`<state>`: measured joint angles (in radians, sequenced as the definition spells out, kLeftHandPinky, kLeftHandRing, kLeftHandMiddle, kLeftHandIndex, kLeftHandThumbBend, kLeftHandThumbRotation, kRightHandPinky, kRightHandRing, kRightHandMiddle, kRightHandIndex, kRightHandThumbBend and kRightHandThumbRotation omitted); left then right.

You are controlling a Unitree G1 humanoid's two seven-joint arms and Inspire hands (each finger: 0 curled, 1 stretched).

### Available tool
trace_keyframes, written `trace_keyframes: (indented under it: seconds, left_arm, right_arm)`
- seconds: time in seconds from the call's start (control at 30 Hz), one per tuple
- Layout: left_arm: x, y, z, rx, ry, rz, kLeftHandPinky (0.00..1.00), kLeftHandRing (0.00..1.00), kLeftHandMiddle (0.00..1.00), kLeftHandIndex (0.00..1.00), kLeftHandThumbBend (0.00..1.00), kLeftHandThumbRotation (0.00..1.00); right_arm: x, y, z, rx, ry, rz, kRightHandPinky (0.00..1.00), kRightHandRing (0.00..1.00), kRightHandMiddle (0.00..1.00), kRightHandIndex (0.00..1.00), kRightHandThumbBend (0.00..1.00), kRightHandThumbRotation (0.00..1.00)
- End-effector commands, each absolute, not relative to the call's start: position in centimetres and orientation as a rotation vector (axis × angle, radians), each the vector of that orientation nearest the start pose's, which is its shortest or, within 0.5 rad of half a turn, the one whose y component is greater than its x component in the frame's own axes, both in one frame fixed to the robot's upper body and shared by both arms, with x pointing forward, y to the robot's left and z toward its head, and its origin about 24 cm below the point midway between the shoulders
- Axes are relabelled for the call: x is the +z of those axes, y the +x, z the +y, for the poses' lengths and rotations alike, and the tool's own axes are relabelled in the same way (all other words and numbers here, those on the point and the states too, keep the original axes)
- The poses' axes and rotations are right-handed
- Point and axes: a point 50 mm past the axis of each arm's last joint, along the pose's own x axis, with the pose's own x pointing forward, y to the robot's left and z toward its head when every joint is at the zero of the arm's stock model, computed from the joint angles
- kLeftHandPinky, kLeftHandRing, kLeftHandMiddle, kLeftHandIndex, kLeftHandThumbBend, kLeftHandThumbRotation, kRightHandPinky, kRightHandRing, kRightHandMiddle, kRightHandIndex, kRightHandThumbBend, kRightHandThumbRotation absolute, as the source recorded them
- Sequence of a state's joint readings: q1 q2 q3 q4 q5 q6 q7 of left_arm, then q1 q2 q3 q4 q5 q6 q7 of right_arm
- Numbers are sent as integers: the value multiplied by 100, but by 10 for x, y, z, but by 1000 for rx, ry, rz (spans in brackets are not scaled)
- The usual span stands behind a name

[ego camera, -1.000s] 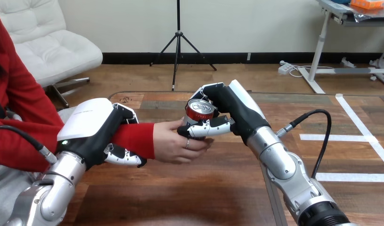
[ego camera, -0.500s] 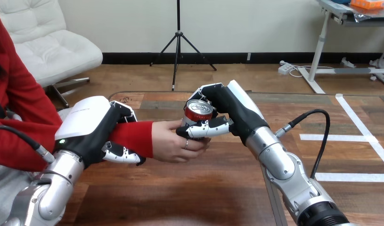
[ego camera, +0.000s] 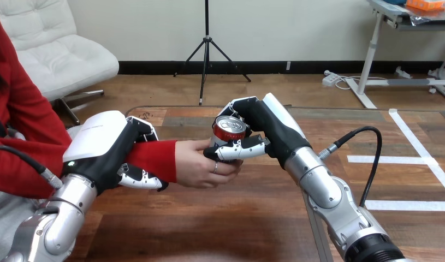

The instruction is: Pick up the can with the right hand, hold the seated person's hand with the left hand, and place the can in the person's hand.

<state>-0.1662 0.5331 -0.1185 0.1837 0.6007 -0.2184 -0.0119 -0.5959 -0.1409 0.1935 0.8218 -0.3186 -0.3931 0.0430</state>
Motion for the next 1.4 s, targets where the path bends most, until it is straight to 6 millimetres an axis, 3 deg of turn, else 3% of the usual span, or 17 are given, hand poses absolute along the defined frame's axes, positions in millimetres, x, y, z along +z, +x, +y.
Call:
trace_keyframes:
  seconds: [0.0,0.37,0.83,1.37]
  left_arm:
    - [128,295,199,-107,1105,-433,29,33,37,37,78,0]
    - [129,292,198,-109,1147,-426,33,38,42,42,81,0]
    - [131,288,196,-88,1216,-448,43,53,57,55,83,12]
    - [123,283,193,-98,1226,-432,50,61,64,59,83,15]
  right_arm:
    - [82,351,-87,427,-545,-283,32,36,41,45,67,0]
    - [82,351,-89,430,-548,-256,34,40,45,48,69,3]
    - [82,351,-92,421,-548,-245,38,45,49,51,73,51]
    - [83,349,-95,409,-564,-271,48,50,51,53,76,92]
